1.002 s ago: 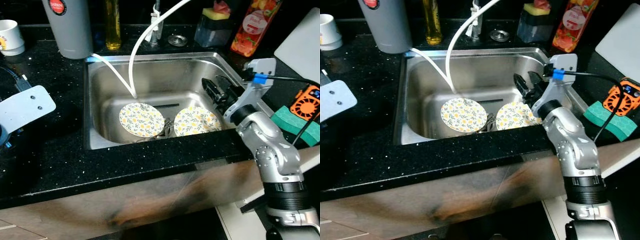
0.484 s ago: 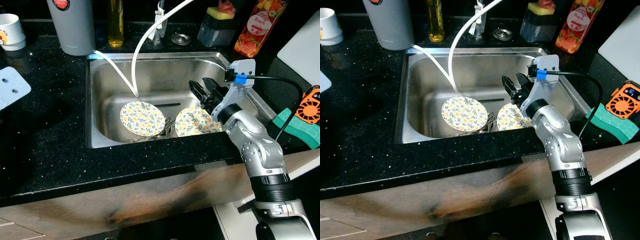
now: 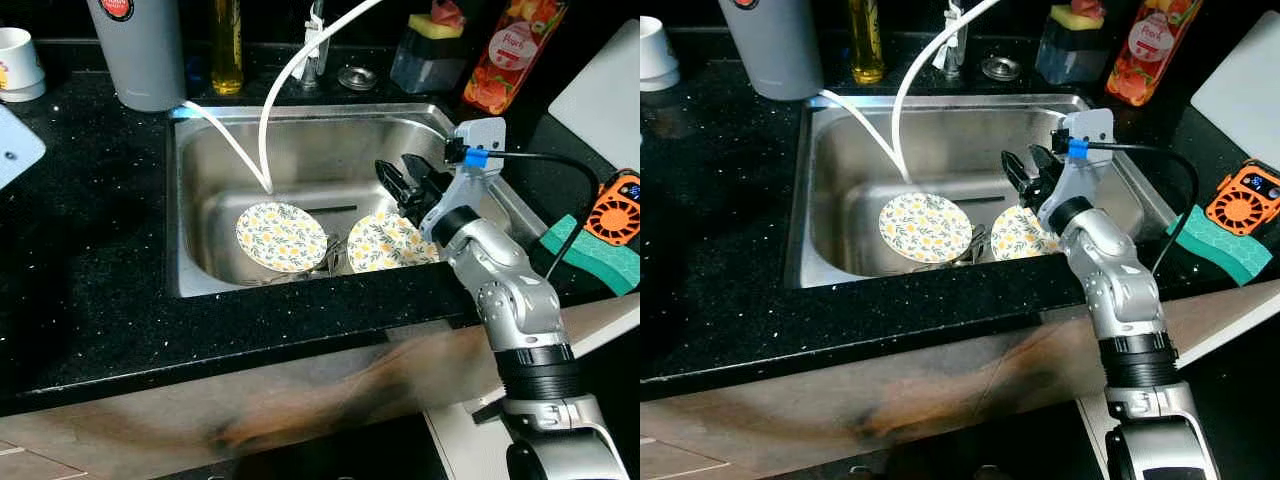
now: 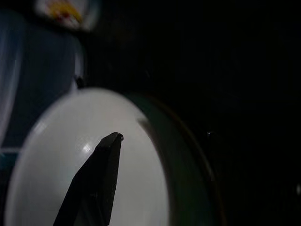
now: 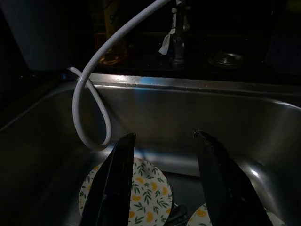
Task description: Kitchen organization
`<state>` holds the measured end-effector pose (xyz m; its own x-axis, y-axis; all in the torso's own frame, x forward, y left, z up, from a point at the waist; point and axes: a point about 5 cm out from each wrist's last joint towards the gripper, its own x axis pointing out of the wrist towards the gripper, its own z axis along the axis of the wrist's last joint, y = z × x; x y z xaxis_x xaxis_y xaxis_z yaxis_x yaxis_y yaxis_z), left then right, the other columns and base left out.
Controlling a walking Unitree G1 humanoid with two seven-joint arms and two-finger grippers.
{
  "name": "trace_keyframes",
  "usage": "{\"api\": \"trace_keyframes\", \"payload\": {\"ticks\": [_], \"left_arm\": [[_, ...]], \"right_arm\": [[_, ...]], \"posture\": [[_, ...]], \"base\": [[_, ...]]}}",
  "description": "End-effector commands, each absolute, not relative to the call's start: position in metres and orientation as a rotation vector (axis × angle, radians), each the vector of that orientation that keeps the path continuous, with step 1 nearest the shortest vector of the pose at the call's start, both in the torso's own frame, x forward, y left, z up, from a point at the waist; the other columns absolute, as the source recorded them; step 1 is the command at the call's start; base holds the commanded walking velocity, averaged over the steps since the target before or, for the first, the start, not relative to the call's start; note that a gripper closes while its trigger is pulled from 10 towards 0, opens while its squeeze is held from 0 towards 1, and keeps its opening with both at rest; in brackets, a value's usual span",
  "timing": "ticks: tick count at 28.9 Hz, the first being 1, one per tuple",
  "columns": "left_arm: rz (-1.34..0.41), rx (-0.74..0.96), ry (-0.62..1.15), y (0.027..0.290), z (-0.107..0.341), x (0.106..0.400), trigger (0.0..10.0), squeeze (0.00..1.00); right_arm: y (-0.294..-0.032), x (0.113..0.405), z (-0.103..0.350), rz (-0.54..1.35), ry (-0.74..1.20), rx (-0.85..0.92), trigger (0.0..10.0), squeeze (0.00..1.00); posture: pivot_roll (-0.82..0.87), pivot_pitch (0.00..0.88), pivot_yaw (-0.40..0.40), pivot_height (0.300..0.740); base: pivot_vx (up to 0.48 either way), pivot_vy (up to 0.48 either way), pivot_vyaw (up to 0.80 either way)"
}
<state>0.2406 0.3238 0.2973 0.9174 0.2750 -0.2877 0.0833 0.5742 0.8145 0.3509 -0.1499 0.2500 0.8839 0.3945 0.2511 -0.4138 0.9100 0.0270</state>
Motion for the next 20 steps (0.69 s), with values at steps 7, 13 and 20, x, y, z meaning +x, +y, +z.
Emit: {"api": "trace_keyframes", "payload": {"ticks": [7,13,20], "left_arm": [[0.195,0.959,0.486,0.341,0.284,0.237,0.0,0.0],[0.246,0.91,0.369,0.337,0.299,0.245,0.0,0.0],[0.209,0.829,0.241,0.323,0.313,0.256,0.0,0.0]], "right_arm": [[-0.155,0.353,0.25,0.41,-0.255,0.082,10.0,0.0],[-0.156,0.354,0.25,0.408,-0.253,0.078,10.0,0.0],[-0.156,0.353,0.25,0.404,-0.256,0.077,10.0,0.0]], "posture": [[0.24,0.115,-0.107,0.74],[0.23,0.11,-0.105,0.74],[0.22,0.101,-0.097,0.74]], "base": [[0.0,0.0,0.0],[0.0,0.0,0.0],[0.0,0.0,0.0]]}}
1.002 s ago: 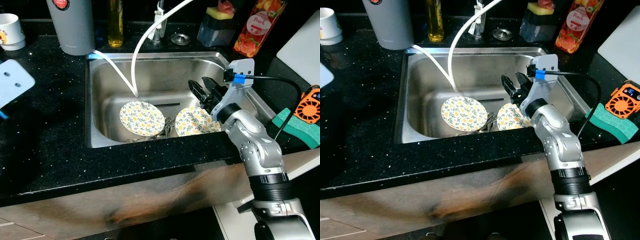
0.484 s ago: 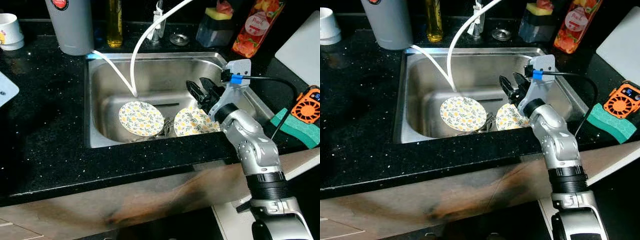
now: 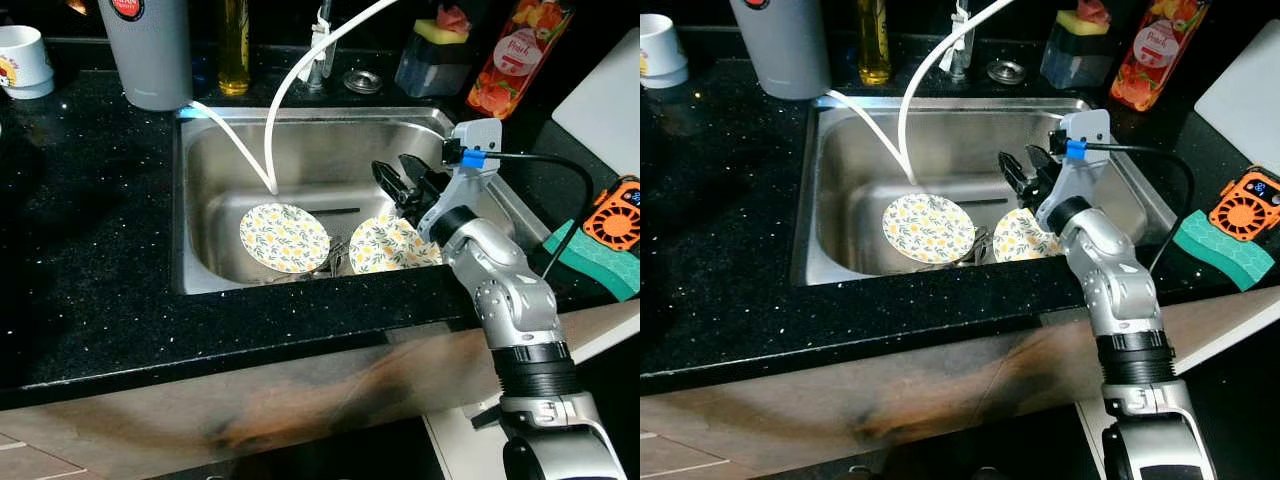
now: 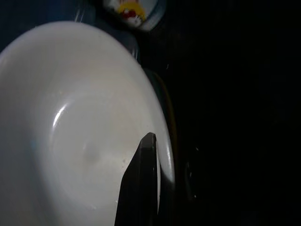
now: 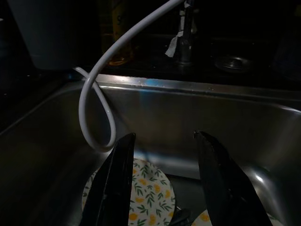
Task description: Kitchen organization
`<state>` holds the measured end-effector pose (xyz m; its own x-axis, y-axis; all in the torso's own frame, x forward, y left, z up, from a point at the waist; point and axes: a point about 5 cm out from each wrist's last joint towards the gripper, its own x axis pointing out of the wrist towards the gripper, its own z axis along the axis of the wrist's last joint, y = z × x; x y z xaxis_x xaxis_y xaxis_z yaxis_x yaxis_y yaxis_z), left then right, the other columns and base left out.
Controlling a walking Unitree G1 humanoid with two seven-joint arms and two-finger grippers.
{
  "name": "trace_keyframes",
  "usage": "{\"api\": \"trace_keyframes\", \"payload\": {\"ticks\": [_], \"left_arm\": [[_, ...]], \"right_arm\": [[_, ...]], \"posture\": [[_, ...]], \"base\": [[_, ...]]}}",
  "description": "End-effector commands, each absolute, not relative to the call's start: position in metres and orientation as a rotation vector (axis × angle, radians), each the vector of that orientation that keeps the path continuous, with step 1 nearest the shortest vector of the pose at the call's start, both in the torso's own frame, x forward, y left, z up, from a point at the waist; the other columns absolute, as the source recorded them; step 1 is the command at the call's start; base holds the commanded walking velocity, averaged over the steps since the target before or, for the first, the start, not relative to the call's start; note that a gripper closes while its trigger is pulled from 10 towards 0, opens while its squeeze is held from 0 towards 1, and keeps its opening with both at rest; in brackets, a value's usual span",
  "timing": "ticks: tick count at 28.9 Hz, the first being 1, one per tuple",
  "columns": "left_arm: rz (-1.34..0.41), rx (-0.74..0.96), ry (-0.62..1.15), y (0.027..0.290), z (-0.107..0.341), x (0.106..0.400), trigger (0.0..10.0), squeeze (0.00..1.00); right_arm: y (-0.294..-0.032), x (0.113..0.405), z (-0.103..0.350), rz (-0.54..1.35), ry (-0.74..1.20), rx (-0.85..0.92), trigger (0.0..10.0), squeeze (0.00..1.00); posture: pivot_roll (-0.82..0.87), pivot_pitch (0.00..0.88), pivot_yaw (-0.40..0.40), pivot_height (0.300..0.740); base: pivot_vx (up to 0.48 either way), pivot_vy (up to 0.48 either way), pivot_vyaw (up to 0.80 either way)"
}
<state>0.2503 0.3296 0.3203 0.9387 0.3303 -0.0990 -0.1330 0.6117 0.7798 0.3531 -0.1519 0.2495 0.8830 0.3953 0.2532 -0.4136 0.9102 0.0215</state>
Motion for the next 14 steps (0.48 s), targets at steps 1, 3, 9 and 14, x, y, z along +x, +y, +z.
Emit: {"api": "trace_keyframes", "payload": {"ticks": [1,3,9,14], "left_arm": [[0.209,0.829,0.241,0.323,0.313,0.256,0.0,0.0],[0.209,0.85,0.232,0.321,0.312,0.259,0.0,0.0],[0.118,0.868,0.236,0.307,0.29,0.274,10.0,0.0],[0.009,0.849,0.245,0.289,0.264,0.285,10.0,0.0]], "right_arm": [[-0.156,0.353,0.25,0.404,-0.256,0.077,10.0,0.0],[-0.156,0.353,0.25,0.402,-0.256,0.077,10.0,0.0],[-0.157,0.353,0.249,0.395,-0.258,0.076,10.0,0.0],[-0.158,0.352,0.249,0.39,-0.26,0.075,10.0,0.0]], "posture": [[0.22,0.101,-0.097,0.74],[0.22,0.098,-0.094,0.74],[0.21,0.089,-0.084,0.74],[0.2,0.087,-0.081,0.74]], "base": [[0.0,0.0,0.0],[0.0,0.0,0.0],[0.0,0.0,0.0],[0.0,0.0,0.0]]}}
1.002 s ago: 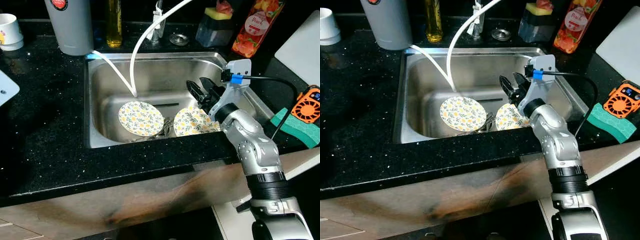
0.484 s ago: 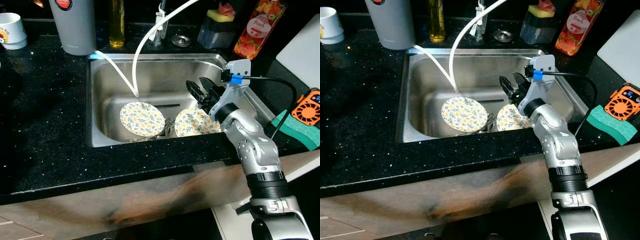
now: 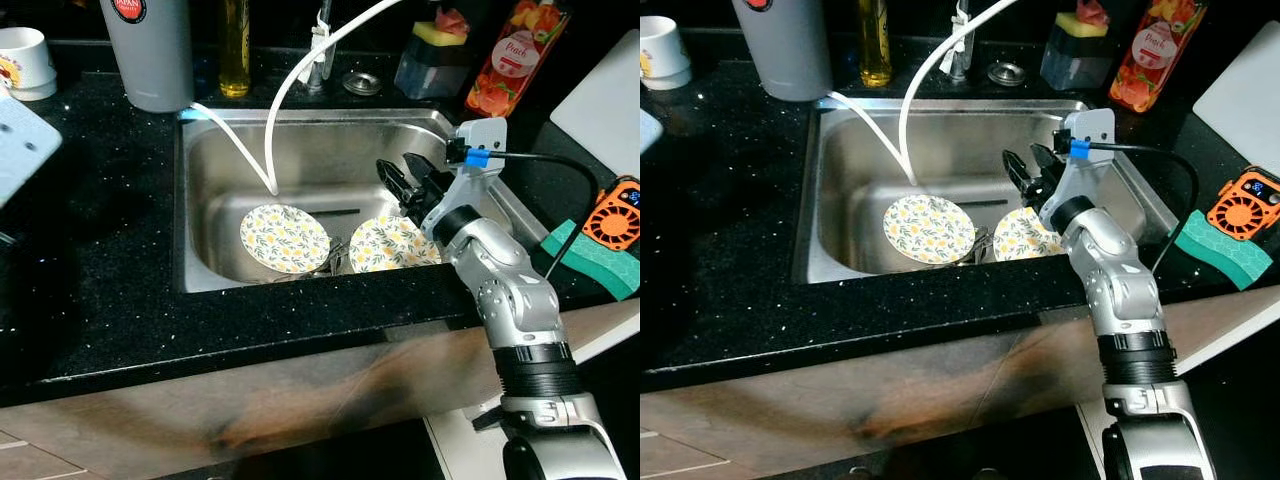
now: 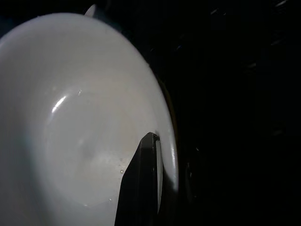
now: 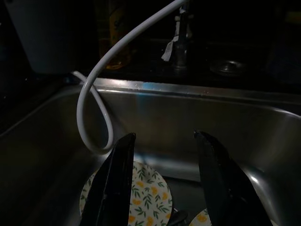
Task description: Kitchen organization
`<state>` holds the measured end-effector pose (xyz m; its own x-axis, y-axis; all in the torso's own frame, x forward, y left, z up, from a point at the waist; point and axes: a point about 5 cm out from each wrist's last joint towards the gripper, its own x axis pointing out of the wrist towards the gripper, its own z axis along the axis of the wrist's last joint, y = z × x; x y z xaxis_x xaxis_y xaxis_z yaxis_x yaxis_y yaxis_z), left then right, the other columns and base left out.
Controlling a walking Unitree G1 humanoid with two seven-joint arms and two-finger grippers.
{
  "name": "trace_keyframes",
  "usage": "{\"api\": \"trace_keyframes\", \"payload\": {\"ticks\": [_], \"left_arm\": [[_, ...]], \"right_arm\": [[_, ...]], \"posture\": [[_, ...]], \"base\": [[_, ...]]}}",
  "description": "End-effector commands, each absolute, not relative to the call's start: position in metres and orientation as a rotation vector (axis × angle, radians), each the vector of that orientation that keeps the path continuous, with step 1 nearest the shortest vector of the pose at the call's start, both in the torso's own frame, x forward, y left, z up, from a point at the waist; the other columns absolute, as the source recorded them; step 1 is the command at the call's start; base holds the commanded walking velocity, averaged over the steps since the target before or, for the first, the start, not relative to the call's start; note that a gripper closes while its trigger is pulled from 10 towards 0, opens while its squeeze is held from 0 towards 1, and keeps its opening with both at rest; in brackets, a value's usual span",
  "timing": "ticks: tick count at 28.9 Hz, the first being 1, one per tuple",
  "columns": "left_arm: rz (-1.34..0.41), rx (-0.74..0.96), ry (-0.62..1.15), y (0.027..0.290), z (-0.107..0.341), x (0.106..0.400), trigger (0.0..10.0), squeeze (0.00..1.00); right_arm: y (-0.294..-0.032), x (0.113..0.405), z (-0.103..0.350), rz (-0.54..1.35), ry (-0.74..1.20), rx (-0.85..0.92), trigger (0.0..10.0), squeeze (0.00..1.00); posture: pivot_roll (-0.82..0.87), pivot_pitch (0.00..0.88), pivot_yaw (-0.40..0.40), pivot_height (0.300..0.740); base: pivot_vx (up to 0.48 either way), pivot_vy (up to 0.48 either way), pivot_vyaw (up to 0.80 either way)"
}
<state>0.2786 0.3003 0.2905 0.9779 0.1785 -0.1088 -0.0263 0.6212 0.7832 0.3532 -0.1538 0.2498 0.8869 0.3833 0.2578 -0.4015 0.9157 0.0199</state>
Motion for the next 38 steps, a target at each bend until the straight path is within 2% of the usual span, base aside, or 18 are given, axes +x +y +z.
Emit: {"api": "trace_keyframes", "payload": {"ticks": [1,4,5,6,7,9,11,14,18,22,23,24,28,29,31,33,34,38], "left_arm": [[-0.025,0.824,0.239,0.282,0.259,0.288,10.0,0.0],[-0.057,0.83,0.215,0.275,0.255,0.291,10.0,0.0],[-0.131,0.839,0.166,0.257,0.251,0.296,10.0,0.0],[-0.131,0.839,0.166,0.257,0.251,0.296,10.0,0.0],[-0.182,0.85,0.144,0.247,0.25,0.298,10.0,0.0],[-0.182,0.85,0.144,0.247,0.25,0.298,10.0,0.0],[-0.272,0.864,0.108,0.227,0.248,0.3,10.0,0.0],[-0.315,0.869,0.088,0.218,0.247,0.3,10.0,0.0],[-0.444,0.863,0.021,0.185,0.245,0.303,10.0,0.0],[-0.438,0.908,0.016,0.181,0.241,0.307,10.0,0.0],[-0.415,0.934,0.012,0.183,0.241,0.31,10.0,0.69],[-0.391,0.938,0.013,0.186,0.241,0.312,10.0,1.0],[-0.299,0.974,-0.013,0.196,0.252,0.315,10.0,1.0],[-0.295,0.989,-0.061,0.196,0.261,0.314,10.0,0.0],[-0.315,0.978,-0.157,0.192,0.275,0.309,10.0,0.0],[-0.315,0.978,-0.157,0.192,0.275,0.309,10.0,0.0],[-0.361,0.95,-0.211,0.187,0.283,0.304,10.0,0.0],[-0.476,0.722,-0.34,0.175,0.308,0.288,10.0,0.0]], "right_arm": [[-0.158,0.352,0.249,0.388,-0.261,0.075,10.0,0.0],[-0.159,0.352,0.249,0.385,-0.261,0.073,10.0,0.0],[-0.16,0.351,0.249,0.383,-0.261,0.071,10.0,0.0],[-0.16,0.351,0.249,0.383,-0.261,0.071,10.0,0.0],[-0.16,0.351,0.249,0.382,-0.261,0.07,10.0,0.0],[-0.16,0.351,0.249,0.382,-0.261,0.07,10.0,0.0],[-0.16,0.351,0.249,0.38,-0.261,0.07,10.0,0.0],[-0.161,0.35,0.249,0.378,-0.261,0.07,10.0,0.0],[-0.161,0.35,0.248,0.372,-0.259,0.071,10.0,0.0],[-0.161,0.35,0.248,0.372,-0.259,0.072,10.0,0.0],[-0.16,0.35,0.248,0.371,-0.26,0.073,10.0,0.0],[-0.16,0.35,0.248,0.37,-0.26,0.073,10.0,0.0],[-0.162,0.349,0.247,0.366,-0.258,0.072,10.0,0.0],[-0.162,0.349,0.247,0.365,-0.257,0.072,10.0,0.0],[-0.162,0.349,0.247,0.365,-0.257,0.071,10.0,0.0],[-0.162,0.349,0.247,0.365,-0.257,0.071,10.0,0.0],[-0.162,0.349,0.247,0.364,-0.257,0.072,10.0,0.0],[-0.162,0.35,0.248,0.366,-0.259,0.073,10.0,0.0]], "posture": [[0.2,0.087,-0.081,0.74],[0.2,0.087,-0.08,0.74],[0.19,0.087,-0.08,0.74],[0.19,0.087,-0.08,0.74],[0.19,0.087,-0.08,0.74],[0.19,0.087,-0.08,0.74],[0.19,0.089,-0.078,0.74],[0.18,0.092,-0.076,0.74],[0.18,0.096,-0.076,0.74],[0.18,0.098,-0.072,0.74],[0.18,0.098,-0.072,0.74],[0.18,0.098,-0.072,0.74],[0.18,0.098,-0.072,0.74],[0.17,0.098,-0.072,0.74],[0.17,0.098,-0.072,0.74],[0.17,0.098,-0.072,0.74],[0.17,0.098,-0.072,0.74],[0.18,0.096,-0.074,0.74]], "base": [[0.0,0.0,0.0],[0.0,0.0,0.0],[0.0,0.0,0.0],[0.0,0.0,0.0],[0.0,0.0,0.0],[0.0,0.0,0.0],[0.0,0.0,0.0],[0.0,0.0,0.0],[0.0,0.0,0.0],[0.0,0.0,0.0],[0.0,0.0,0.0],[0.0,0.0,0.0],[0.0,0.0,0.0],[0.0,0.0,0.0],[0.0,0.0,0.0],[0.0,0.0,0.0],[0.0,0.0,0.0],[0.0,0.0,0.0]]}}
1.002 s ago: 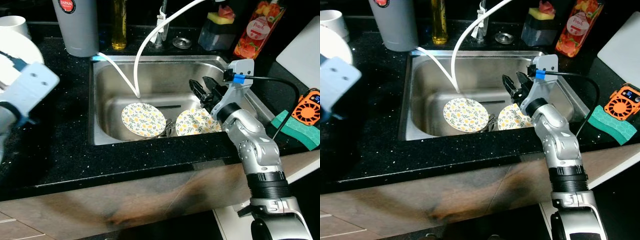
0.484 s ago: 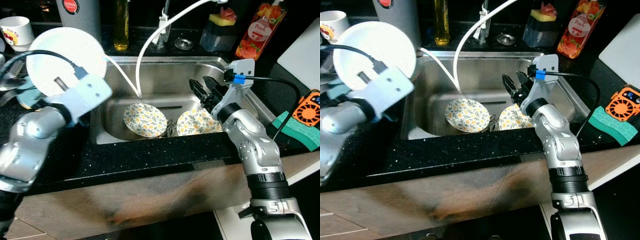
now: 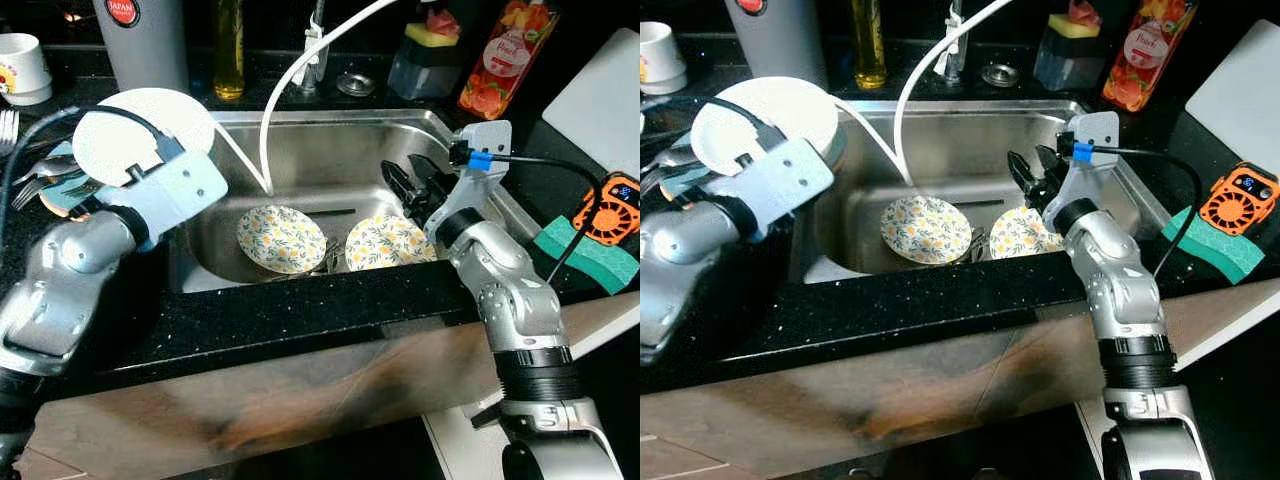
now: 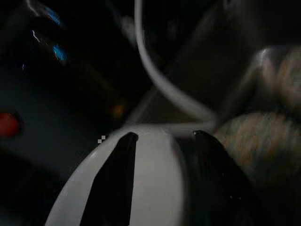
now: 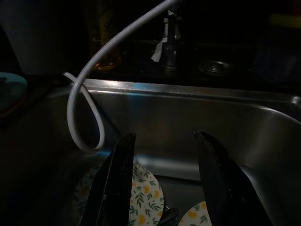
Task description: Kitchen organization
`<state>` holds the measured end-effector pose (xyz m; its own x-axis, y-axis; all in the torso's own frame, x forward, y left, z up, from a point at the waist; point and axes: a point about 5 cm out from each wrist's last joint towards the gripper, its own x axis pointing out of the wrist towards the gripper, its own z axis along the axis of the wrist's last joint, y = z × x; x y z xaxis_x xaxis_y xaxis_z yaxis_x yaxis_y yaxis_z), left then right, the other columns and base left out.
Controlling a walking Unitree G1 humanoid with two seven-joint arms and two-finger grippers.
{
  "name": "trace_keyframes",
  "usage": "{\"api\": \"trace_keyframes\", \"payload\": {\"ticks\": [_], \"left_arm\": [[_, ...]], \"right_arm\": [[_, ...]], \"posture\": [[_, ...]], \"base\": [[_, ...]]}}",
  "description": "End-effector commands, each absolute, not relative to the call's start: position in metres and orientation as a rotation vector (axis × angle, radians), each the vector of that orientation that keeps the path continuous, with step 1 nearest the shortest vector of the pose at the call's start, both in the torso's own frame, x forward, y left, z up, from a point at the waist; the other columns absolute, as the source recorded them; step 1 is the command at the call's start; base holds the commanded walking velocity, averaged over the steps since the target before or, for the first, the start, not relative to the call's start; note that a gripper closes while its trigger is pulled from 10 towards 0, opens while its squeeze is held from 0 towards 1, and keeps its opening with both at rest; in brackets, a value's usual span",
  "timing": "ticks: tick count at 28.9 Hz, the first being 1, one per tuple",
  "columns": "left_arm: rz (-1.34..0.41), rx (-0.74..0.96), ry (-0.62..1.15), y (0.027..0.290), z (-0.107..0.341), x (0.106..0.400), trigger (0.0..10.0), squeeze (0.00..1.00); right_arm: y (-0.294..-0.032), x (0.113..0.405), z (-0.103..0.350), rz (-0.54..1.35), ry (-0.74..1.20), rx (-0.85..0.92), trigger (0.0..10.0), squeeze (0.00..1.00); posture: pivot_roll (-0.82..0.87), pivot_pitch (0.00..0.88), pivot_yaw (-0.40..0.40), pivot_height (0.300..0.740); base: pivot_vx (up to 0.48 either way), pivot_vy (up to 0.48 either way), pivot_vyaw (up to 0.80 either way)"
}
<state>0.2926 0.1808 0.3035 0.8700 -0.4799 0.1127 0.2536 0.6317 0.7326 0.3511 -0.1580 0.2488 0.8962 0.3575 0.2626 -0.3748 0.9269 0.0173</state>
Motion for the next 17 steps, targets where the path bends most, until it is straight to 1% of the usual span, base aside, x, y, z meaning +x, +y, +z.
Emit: {"api": "trace_keyframes", "payload": {"ticks": [1,2,4,6,7,8,10,11,12,14,15,16,17], "left_arm": [[-0.496,0.605,-0.354,0.174,0.315,0.286,10.0,0.0],[-0.496,0.605,-0.354,0.174,0.315,0.286,10.0,0.0],[-0.558,0.384,-0.353,0.176,0.326,0.283,10.0,0.0],[-0.62,0.24,-0.348,0.181,0.33,0.28,10.0,0.0],[-0.62,0.24,-0.348,0.181,0.33,0.28,10.0,0.0],[-0.547,0.2,-0.314,0.189,0.33,0.288,10.0,0.0],[-0.252,0.057,-0.216,0.222,0.329,0.314,10.0,0.0],[-0.252,0.057,-0.216,0.222,0.329,0.314,10.0,0.0],[-0.143,0.014,-0.188,0.234,0.327,0.322,10.0,0.0],[-0.143,0.014,-0.188,0.234,0.327,0.322,10.0,0.0],[-0.047,-0.035,-0.166,0.246,0.323,0.327,10.0,0.0],[-0.047,-0.035,-0.166,0.246,0.323,0.327,10.0,0.0],[0.053,-0.07,-0.157,0.258,0.319,0.331,10.0,0.0]], "right_arm": [[-0.162,0.35,0.248,0.367,-0.259,0.074,10.0,0.0],[-0.162,0.35,0.248,0.367,-0.259,0.074,10.0,0.0],[-0.161,0.35,0.248,0.368,-0.261,0.075,10.0,0.0],[-0.161,0.35,0.248,0.365,-0.261,0.074,10.0,0.0],[-0.161,0.35,0.248,0.365,-0.261,0.074,10.0,0.0],[-0.162,0.35,0.248,0.363,-0.261,0.073,10.0,0.0],[-0.163,0.35,0.248,0.359,-0.261,0.072,10.0,0.0],[-0.163,0.35,0.248,0.359,-0.261,0.072,10.0,0.0],[-0.164,0.35,0.248,0.358,-0.26,0.071,10.0,0.0],[-0.164,0.35,0.248,0.358,-0.26,0.071,10.0,0.0],[-0.164,0.35,0.247,0.357,-0.259,0.07,10.0,0.0],[-0.164,0.35,0.247,0.357,-0.259,0.07,10.0,0.0],[-0.164,0.35,0.247,0.359,-0.258,0.07,10.0,0.0]], "posture": [[0.18,0.096,-0.074,0.74],[0.18,0.096,-0.074,0.74],[0.18,0.093,-0.073,0.74],[0.18,0.093,-0.073,0.74],[0.18,0.093,-0.073,0.74],[0.18,0.093,-0.073,0.74],[0.18,0.093,-0.073,0.74],[0.18,0.093,-0.073,0.74],[0.17,0.092,-0.072,0.74],[0.17,0.092,-0.072,0.74],[0.17,0.092,-0.072,0.74],[0.17,0.092,-0.072,0.74],[0.17,0.092,-0.073,0.74]], "base": [[0.0,0.0,0.0],[0.0,0.0,0.0],[0.0,0.0,0.0],[0.0,0.0,0.0],[0.0,0.0,0.0],[0.0,0.0,0.0],[0.0,0.0,0.0],[0.0,0.0,0.0],[0.0,0.0,0.0],[0.0,0.0,0.0],[0.0,0.0,0.0],[0.0,0.0,0.0],[0.0,0.0,0.0]]}}
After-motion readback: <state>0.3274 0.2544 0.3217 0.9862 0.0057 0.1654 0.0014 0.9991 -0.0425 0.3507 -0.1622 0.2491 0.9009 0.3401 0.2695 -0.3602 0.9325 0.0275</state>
